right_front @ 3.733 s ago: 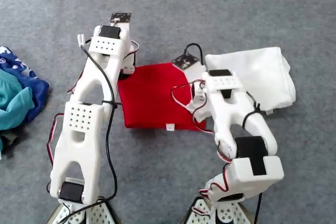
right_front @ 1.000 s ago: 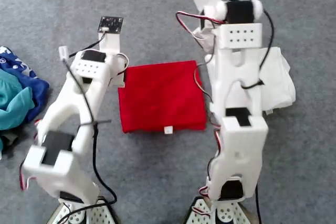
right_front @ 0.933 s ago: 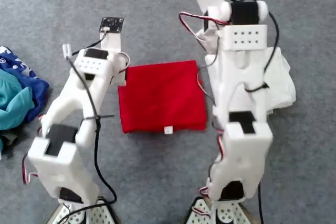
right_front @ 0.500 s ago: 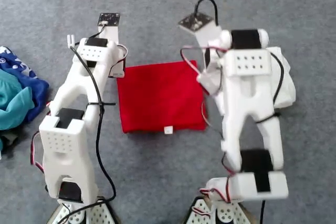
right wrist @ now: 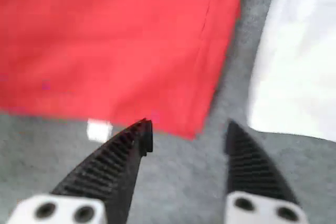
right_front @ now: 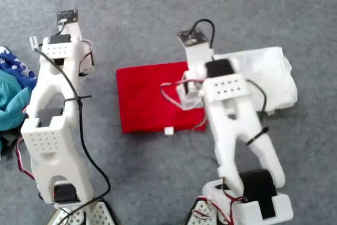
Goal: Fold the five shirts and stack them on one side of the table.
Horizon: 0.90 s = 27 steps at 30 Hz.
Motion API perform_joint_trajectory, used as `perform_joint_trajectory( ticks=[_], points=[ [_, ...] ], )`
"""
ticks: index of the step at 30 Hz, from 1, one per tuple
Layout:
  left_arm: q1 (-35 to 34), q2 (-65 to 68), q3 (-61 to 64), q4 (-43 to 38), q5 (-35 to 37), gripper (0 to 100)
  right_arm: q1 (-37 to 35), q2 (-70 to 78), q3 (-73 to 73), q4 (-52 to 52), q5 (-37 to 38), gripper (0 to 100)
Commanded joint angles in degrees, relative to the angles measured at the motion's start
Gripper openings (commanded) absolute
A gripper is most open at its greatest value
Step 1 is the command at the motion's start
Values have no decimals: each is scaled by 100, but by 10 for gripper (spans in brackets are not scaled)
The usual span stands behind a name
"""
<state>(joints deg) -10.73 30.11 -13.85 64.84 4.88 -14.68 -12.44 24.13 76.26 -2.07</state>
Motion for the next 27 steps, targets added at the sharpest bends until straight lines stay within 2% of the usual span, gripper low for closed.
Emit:
perform_joint_trajectory(
  ticks=[1,5,9,15,27],
  points=[
    [-22,-35,-215,-123,-26,30,-466,-57,391,-941,-1020,349],
    [-31,-35,-215,-149,-193,30,-519,479,338,-1345,-2040,366],
    [-22,-35,-215,-158,-193,30,-527,1147,-110,-1327,-2637,402],
    [-31,-35,-215,-158,-202,30,-510,1807,-629,-949,-3174,410],
    [-13,-35,-31,-343,-176,30,-519,3116,-1024,-967,-3815,407]
  ],
)
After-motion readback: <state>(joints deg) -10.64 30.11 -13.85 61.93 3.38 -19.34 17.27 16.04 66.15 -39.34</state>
